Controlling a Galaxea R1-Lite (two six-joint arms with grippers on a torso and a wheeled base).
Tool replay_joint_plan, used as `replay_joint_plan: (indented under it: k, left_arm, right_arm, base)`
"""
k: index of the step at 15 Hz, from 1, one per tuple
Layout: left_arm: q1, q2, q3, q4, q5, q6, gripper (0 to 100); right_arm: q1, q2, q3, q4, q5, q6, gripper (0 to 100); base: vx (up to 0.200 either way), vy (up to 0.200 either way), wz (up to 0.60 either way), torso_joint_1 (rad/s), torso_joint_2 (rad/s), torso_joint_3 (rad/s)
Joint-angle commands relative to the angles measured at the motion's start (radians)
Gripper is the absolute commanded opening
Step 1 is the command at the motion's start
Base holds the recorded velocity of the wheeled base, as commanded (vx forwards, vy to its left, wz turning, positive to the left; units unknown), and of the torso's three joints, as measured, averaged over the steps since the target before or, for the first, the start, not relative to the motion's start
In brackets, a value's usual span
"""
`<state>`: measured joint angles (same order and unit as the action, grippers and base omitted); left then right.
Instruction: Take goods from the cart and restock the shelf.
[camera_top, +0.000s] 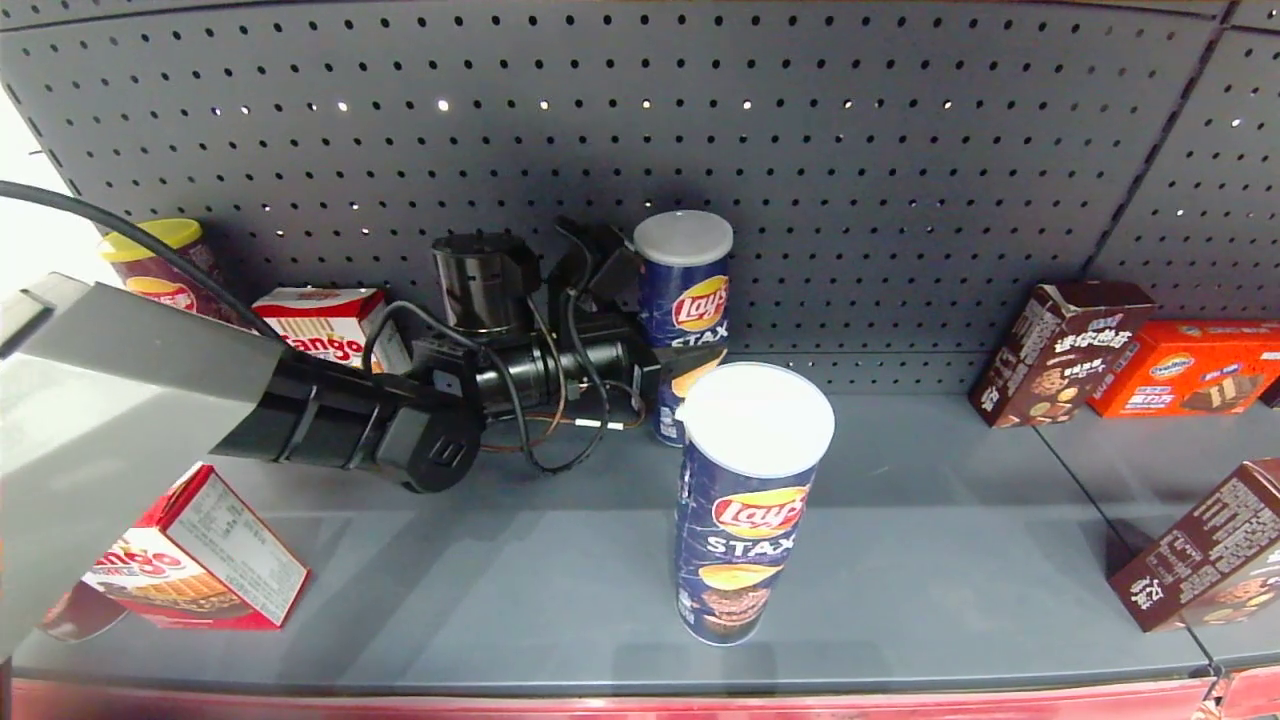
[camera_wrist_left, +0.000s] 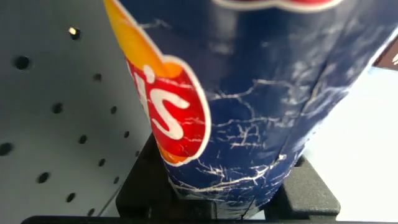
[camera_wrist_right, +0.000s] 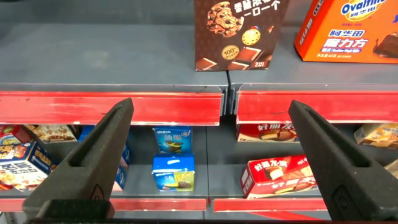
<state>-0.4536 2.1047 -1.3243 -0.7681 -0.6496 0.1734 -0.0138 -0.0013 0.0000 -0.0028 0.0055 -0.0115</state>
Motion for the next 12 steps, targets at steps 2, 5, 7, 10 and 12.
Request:
replay_joint_plan:
  k: [2,5,7,10,12]
  left_arm:
    - [0.0,0.02,0.0,0.0,0.001,0.02,0]
    - [-0.002,0.024,0.0,0.0,0.001,0.043,0]
    - [-0.002,0.024,0.007,0.0,0.005,0.054,100]
    - [-0.002,0.023,0.013,-0.002,0.016,0.077,100]
    - [0.001,-0.015,0.056,-0.033,0.021,0.081,100]
  right_arm:
    - [0.0,0.001,0.0,0.0,0.001,-0.001,100]
    - [0.0,0.001,0.0,0.0,0.001,-0.001,100]
    - [0.0,0.001,0.0,0.0,0.001,-0.001,100]
    - [0.0,0.001,0.0,0.0,0.001,-0.001,100]
    - [0.0,0.001,0.0,0.0,0.001,-0.001,100]
  base:
    - [0.0,0.0,0.0,0.0,0.0,0.0]
    - [0.0,0.0,0.0,0.0,0.0,0.0]
    - [0.0,0.0,0.0,0.0,0.0,0.0]
    - [0.0,0.0,0.0,0.0,0.0,0.0]
    - [0.0,0.0,0.0,0.0,0.0,0.0]
